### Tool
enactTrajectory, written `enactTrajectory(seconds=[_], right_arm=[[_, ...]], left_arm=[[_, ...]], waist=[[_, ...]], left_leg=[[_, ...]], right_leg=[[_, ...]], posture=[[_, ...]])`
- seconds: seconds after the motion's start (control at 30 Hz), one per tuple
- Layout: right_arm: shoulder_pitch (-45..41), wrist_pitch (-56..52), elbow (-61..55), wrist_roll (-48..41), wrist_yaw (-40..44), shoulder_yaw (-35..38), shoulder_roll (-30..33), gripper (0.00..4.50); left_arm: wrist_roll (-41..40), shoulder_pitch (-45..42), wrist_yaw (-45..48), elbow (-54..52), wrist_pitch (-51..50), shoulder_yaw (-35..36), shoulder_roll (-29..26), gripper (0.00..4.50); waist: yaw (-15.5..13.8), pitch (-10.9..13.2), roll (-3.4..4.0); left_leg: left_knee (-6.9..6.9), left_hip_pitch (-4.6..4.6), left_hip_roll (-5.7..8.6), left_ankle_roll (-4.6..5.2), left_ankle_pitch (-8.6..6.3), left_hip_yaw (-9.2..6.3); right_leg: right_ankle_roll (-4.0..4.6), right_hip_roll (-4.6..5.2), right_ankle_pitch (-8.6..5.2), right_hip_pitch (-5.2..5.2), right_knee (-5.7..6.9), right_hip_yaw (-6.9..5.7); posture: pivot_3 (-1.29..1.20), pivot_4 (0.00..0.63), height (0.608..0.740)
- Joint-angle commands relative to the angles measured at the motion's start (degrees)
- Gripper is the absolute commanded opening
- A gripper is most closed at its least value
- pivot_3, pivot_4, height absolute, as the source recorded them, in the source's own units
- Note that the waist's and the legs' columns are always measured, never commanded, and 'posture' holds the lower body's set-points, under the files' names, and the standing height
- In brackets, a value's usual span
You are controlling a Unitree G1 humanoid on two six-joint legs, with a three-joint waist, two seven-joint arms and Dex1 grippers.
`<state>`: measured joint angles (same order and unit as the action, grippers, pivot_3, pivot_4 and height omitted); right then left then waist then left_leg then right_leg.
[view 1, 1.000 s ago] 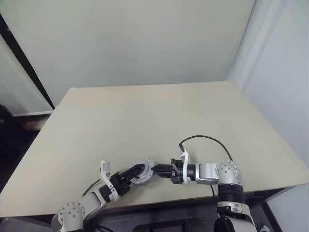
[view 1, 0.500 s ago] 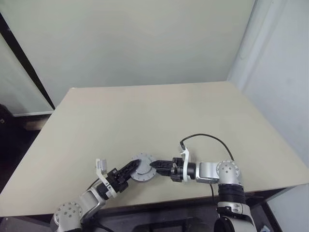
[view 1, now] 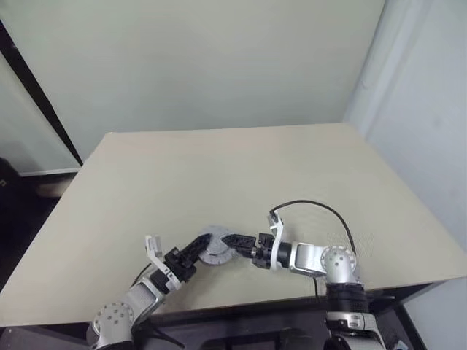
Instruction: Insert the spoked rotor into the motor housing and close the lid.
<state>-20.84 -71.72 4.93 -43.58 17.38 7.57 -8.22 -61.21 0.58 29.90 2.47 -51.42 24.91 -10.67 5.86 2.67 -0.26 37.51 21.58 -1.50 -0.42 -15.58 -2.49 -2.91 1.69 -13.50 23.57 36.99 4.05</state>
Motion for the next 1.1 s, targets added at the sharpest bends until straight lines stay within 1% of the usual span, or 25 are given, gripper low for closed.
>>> enactTrajectory(seconds=[0.03, 0.17, 0.3, 0.4, 0.47, 0.67, 0.9, 1.03, 1.1], right_arm=[[2.26, 9.88, -3.9, 4.81, 3.56, -6.4, 1.33, 4.5], [3.83, 19.13, -4.64, 9.36, 5.76, -10.59, 3.46, 4.5], [5.33, 36.69, -6.32, 22.86, 10.14, -21.85, 10.8, 4.5], [5.75, 46.75, -5.35, 30.56, 11.63, -27.8, 15.04, 4.5], [5.98, 50.41, -4.66, 33.21, 12.03, -29.55, 16.21, 4.5], [6.54, 54.46, -3.5, 36.62, 12.95, -31.09, 16.88, 4.5], [6.37, 55.32, -2.88, 38.72, 13.85, -31.48, 17.1, 4.5], [6.28, 55.62, -2.42, 39.91, 14.07, -31.62, 17.03, 4.5], [6.33, 55.61, -2.42, 40.2, 14.19, -31.61, 16.98, 4.5]], left_arm=[[3.05, -3.88, -1.45, -1.11, 10.59, 3.34, 0.79, 2.0], [8.18, -5.9, -2.65, 0.06, 19.91, 4.16, 1.31, 2.0], [19.2, -7.34, -3.98, 2.69, 31.11, 2.25, -0.93, 1.99], [23.42, -9.1, -5.34, 6.38, 35.82, 2.47, -2.29, 1.99], [25.23, -9.86, -6.29, 8.44, 38.26, 2.78, -2.74, 1.99], [28.57, -10.72, -9.3, 13.44, 43.86, 4.01, -2.75, 1.99], [30.56, -10.47, -12.97, 16.19, 46.43, 4.39, -2.34, 1.99], [31.86, -10.09, -14.79, 17.99, 47.7, 4.31, -2.71, 1.99], [32.1, -9.93, -15.66, 18.17, 47.3, 4.26, -2.75, 2.73]], waist=[[-0.14, -0.01, -0.02], [-0.3, -0.02, -0.03], [-0.38, -0.03, -0.06], [-0.39, -0.04, -0.11], [-0.44, -0.05, -0.2], [-0.48, -0.07, -0.44], [-1.58, -0.07, -0.62], [-1.64, -0.12, -0.68], [-1.59, -0.14, -0.71]], left_leg=[[0.04, 0.0, 0.0, 0.0, 0.0, 0.0], [0.13, 0.02, 0.0, -0.01, 0.0, 0.01], [0.21, 0.03, 0.06, -0.01, 0.0, 0.03], [0.25, 0.04, 0.07, -0.01, 0.0, 0.03], [0.29, 0.04, 0.07, -0.01, 0.0, 0.02], [0.38, 0.04, 0.07, -0.01, 0.0, 0.0], [0.43, 0.01, 0.06, -0.01, 0.0, 0.0], [0.45, -0.04, 0.06, -0.01, 0.01, 0.01], [0.47, -0.08, 0.04, -0.01, 0.01, 0.02]], right_leg=[[-0.01, 0.0, 0.01, -0.01, 0.0, 0.0], [-0.03, -0.03, 0.05, -0.03, 0.0, 0.01], [-0.07, -0.02, 0.09, -0.08, -0.04, 0.06], [-0.1, -0.03, 0.1, -0.09, -0.05, 0.08], [-0.11, -0.03, 0.11, -0.1, -0.04, 0.08], [-0.13, -0.03, 0.18, -0.15, -0.02, 0.09], [-0.09, -0.04, 0.24, -0.18, -0.01, 0.07], [-0.08, -0.04, 0.26, -0.21, 0.02, 0.08], [-0.05, -0.07, 0.29, -0.23, 0.04, 0.09]], posture=[[0.0, 0.0, 0.74], [0.0, 0.0, 0.74], [0.0, 0.0, 0.74], [0.0, 0.0, 0.74], [0.0, 0.0, 0.74], [0.0, 0.0, 0.74], [0.0, 0.0, 0.74], [0.0, 0.0, 0.74], [0.0, 0.0, 0.74]])
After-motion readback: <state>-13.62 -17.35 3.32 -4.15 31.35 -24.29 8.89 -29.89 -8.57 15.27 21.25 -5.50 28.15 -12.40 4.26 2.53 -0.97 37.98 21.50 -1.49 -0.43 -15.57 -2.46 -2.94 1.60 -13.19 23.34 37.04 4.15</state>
